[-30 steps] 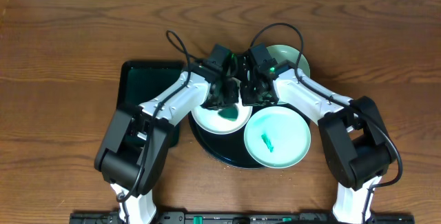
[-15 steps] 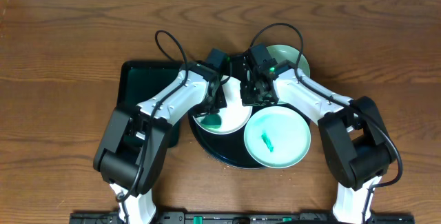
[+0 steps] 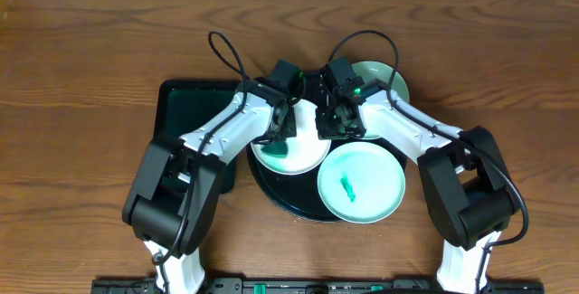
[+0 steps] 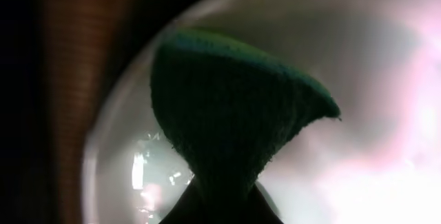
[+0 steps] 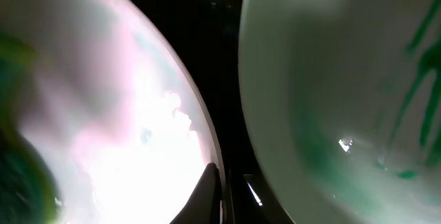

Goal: Clean dirty plates on tray and stack at the side
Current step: 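Scrub white plate with sponge while right gripper holds plate, then keep scrubbing white plate surface with sponge in left gripper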

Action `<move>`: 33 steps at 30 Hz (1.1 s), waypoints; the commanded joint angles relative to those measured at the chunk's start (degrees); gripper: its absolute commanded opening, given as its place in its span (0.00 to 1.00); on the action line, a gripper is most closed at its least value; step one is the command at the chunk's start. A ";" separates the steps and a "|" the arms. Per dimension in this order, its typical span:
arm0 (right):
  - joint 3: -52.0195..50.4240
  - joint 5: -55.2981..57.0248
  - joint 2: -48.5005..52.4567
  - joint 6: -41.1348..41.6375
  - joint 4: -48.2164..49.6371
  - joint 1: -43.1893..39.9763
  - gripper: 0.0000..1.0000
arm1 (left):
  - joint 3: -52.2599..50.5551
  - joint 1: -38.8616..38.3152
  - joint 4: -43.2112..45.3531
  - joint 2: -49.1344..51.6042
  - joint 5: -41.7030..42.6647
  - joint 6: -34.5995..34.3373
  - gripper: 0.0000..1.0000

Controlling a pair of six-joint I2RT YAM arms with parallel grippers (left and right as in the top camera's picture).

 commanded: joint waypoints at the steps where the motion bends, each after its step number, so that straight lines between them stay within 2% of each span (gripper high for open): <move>1: 0.59 -0.46 1.27 0.22 0.35 0.68 0.01 | 0.24 0.61 -1.05 0.96 -6.86 -1.60 0.07; 9: 0.59 -0.96 1.25 0.85 0.33 0.50 0.01 | 0.24 -0.04 -5.51 0.96 24.30 5.55 0.07; 13: 0.59 -1.18 1.27 0.85 0.33 0.50 0.01 | 0.24 -0.63 -0.33 0.96 32.41 6.97 0.07; 16: 0.59 -1.33 1.27 0.85 0.26 0.50 0.01 | 0.24 -0.46 3.89 0.96 31.43 6.91 0.08; 18: 0.59 -1.33 1.27 0.85 0.24 0.50 0.01 | 0.24 -0.13 5.75 0.96 27.06 5.84 0.07; 24: 0.59 -1.33 1.25 0.85 0.24 0.50 0.01 | 0.24 1.51 3.15 0.96 1.60 -2.03 0.07; 26: 0.59 -1.33 1.25 0.85 0.24 0.50 0.01 | 0.24 1.66 0.94 0.96 -2.45 -2.56 0.07; 30: 0.59 -1.33 1.27 0.85 0.26 0.50 0.01 | 0.24 1.44 -4.83 0.96 -0.96 -2.51 0.07; 33: 0.59 -1.33 1.27 0.85 0.28 0.50 0.01 | 0.24 0.87 -7.87 0.96 8.02 0.72 0.07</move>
